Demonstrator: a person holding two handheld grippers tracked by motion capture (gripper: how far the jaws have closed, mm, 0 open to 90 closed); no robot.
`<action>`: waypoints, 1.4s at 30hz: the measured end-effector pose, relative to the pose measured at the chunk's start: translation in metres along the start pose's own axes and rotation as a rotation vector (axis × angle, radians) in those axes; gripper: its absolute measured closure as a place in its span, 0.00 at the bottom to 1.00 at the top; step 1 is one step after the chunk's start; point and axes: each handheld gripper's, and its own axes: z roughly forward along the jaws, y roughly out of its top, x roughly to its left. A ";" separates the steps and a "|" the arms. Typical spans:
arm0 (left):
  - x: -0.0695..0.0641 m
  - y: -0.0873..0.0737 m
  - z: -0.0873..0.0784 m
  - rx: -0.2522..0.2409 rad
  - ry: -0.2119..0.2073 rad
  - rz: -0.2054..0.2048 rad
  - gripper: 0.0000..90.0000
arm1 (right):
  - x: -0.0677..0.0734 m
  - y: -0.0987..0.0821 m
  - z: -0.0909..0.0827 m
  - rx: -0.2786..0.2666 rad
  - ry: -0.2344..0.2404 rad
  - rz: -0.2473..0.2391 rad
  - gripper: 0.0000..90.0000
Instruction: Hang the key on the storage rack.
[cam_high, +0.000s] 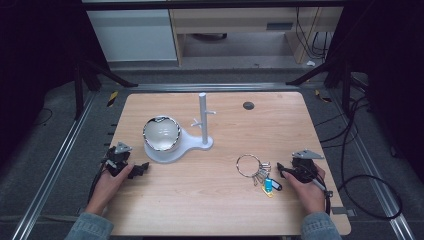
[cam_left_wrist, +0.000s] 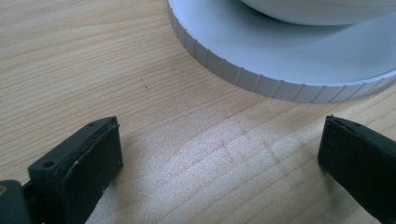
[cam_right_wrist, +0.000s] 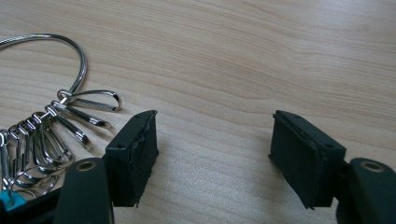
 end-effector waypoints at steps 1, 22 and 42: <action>0.000 0.000 0.000 0.000 0.000 0.000 0.00 | 0.000 0.000 0.000 -0.001 0.001 -0.001 0.40; 0.000 0.001 0.001 0.001 0.005 -0.002 0.00 | 0.013 0.020 -0.002 -0.097 0.063 -0.114 0.76; 0.000 0.001 0.001 0.002 0.006 0.000 0.00 | 0.026 0.029 0.011 -0.088 0.150 -0.160 0.82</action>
